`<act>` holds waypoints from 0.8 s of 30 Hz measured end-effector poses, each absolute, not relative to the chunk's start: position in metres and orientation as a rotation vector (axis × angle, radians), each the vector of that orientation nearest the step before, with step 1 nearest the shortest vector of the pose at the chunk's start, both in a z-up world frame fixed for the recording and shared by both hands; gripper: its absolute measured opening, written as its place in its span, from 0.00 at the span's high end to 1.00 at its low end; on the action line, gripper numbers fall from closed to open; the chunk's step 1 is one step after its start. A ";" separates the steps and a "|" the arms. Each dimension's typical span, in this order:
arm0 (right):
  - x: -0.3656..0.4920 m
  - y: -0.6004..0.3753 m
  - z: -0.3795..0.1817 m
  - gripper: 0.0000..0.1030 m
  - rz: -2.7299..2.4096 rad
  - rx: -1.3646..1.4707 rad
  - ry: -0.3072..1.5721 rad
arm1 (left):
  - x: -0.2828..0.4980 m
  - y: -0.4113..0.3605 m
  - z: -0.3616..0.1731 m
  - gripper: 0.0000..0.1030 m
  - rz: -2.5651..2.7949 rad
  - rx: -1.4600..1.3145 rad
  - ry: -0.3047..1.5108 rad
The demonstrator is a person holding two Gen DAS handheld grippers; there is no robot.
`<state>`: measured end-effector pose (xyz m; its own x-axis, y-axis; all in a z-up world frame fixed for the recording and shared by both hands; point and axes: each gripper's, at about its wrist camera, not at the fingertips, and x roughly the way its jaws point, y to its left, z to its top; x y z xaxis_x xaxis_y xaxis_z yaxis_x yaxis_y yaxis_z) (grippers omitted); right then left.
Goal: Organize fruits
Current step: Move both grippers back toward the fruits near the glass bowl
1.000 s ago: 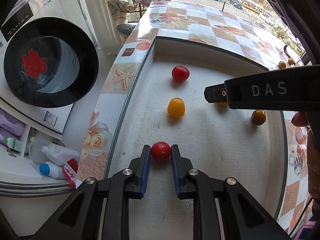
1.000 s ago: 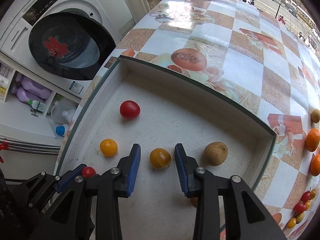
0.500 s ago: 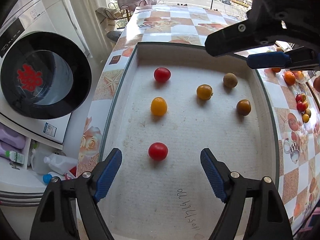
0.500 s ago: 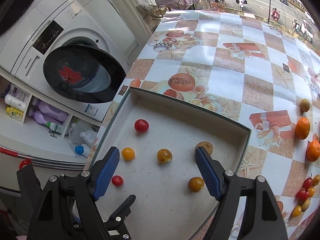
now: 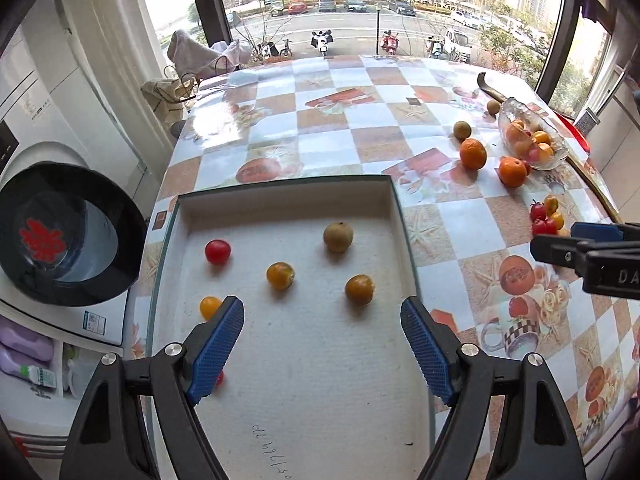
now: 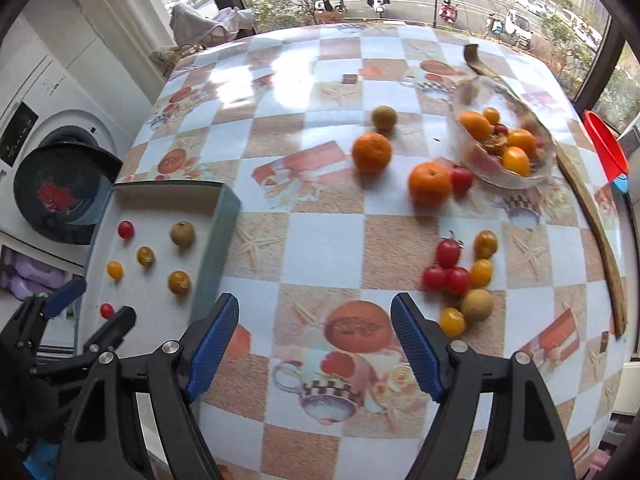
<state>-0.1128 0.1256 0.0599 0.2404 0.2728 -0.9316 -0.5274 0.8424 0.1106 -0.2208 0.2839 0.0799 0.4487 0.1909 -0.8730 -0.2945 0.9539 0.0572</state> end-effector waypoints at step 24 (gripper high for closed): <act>-0.050 0.018 0.001 0.45 0.324 -0.269 1.211 | -0.110 0.158 0.042 0.21 -0.007 -0.005 1.108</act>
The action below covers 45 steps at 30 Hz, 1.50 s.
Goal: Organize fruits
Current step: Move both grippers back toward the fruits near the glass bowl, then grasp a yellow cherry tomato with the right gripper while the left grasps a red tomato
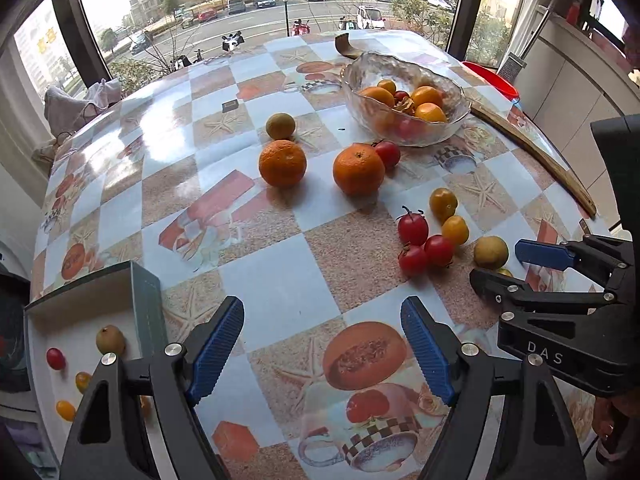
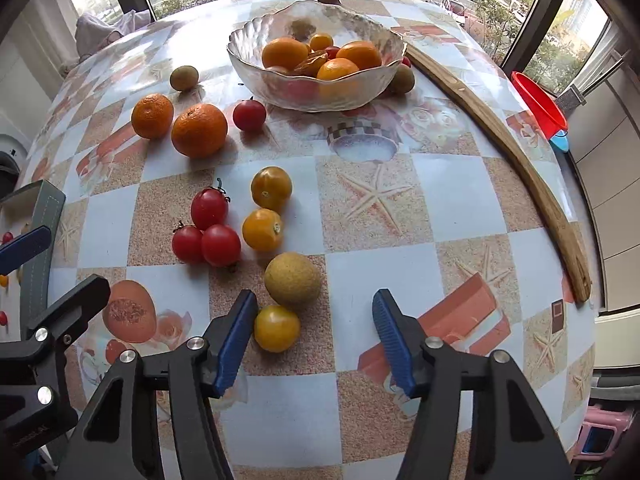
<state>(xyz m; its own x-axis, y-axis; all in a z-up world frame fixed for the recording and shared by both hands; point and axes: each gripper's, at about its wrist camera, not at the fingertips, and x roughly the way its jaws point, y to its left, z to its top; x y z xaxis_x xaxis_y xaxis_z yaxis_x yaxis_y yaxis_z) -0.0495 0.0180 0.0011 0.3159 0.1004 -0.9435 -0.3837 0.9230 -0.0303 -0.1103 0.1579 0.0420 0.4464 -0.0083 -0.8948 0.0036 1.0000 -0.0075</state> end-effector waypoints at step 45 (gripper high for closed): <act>-0.064 -0.040 0.006 0.84 0.477 -0.087 1.277 | -0.082 0.110 0.023 0.80 -0.191 -0.001 1.142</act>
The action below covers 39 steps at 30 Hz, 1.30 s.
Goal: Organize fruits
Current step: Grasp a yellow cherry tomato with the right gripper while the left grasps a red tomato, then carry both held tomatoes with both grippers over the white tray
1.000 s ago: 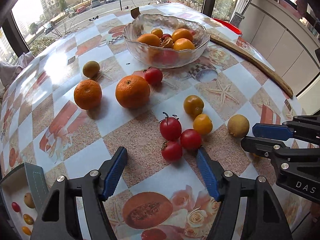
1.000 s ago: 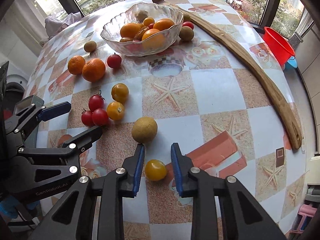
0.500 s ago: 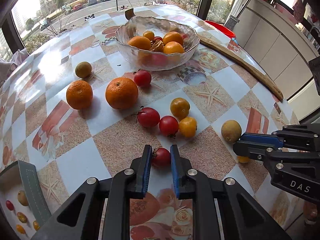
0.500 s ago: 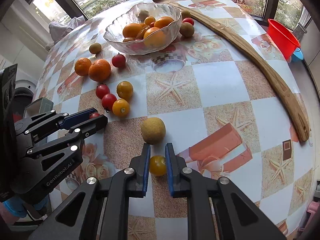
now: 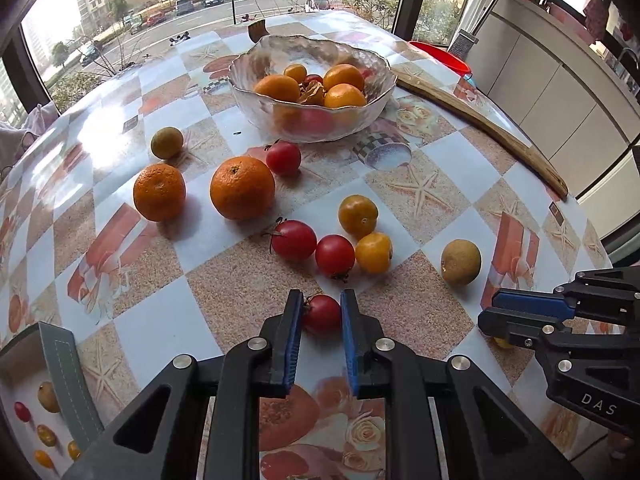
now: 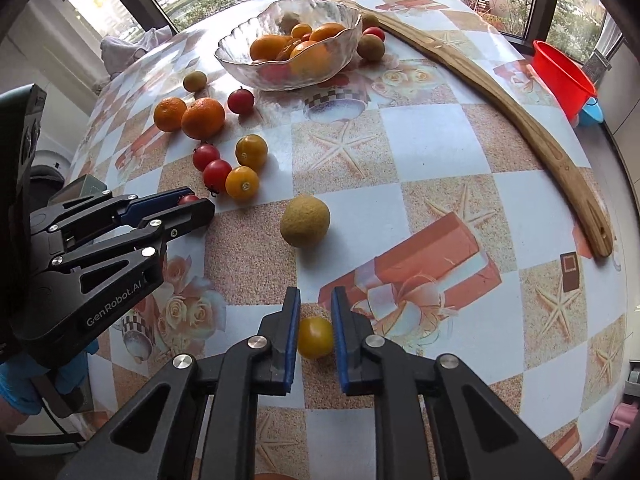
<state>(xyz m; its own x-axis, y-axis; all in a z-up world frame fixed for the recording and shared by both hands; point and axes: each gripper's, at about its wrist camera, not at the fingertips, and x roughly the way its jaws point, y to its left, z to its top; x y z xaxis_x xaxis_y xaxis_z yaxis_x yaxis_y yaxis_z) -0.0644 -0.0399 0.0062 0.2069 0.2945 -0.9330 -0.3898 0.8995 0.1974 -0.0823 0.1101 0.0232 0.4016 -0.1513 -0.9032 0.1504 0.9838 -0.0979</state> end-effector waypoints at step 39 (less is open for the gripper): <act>-0.112 -0.079 0.006 0.61 0.357 -0.145 1.283 | -0.124 0.133 0.041 0.80 -0.171 -0.093 1.129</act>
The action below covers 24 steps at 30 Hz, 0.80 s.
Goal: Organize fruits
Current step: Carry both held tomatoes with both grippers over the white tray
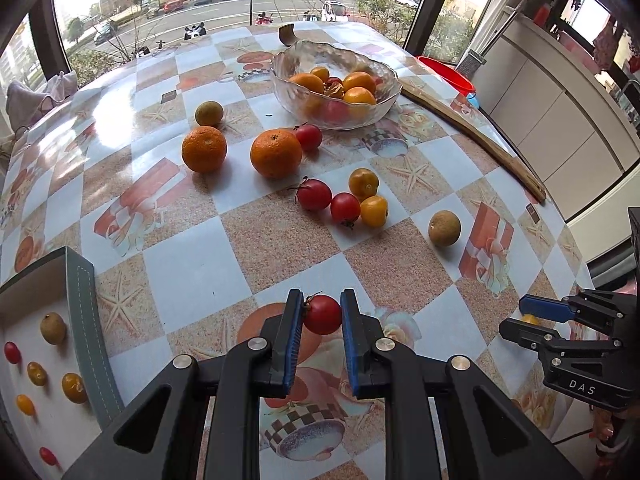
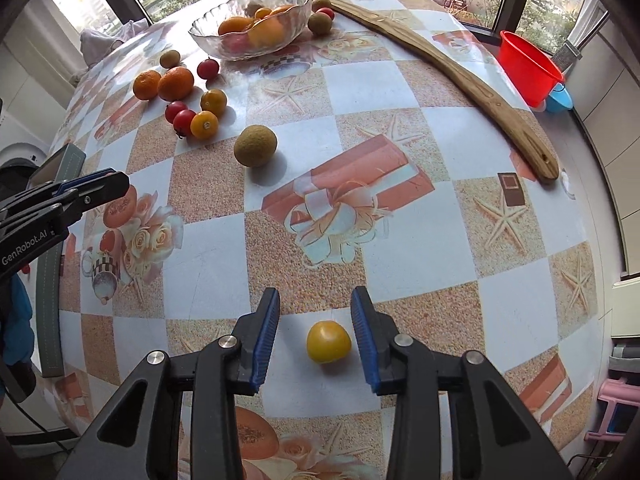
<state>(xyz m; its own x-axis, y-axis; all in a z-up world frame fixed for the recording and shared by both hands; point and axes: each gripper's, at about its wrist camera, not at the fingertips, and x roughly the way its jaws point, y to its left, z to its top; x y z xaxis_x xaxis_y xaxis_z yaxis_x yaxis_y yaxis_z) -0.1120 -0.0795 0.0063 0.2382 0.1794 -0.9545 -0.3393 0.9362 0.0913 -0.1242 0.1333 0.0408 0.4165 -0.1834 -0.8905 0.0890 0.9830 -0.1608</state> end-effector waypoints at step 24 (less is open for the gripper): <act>-0.107 -0.029 0.047 0.79 0.447 -0.064 1.277 | -0.169 0.182 0.078 0.80 -0.044 -0.173 1.061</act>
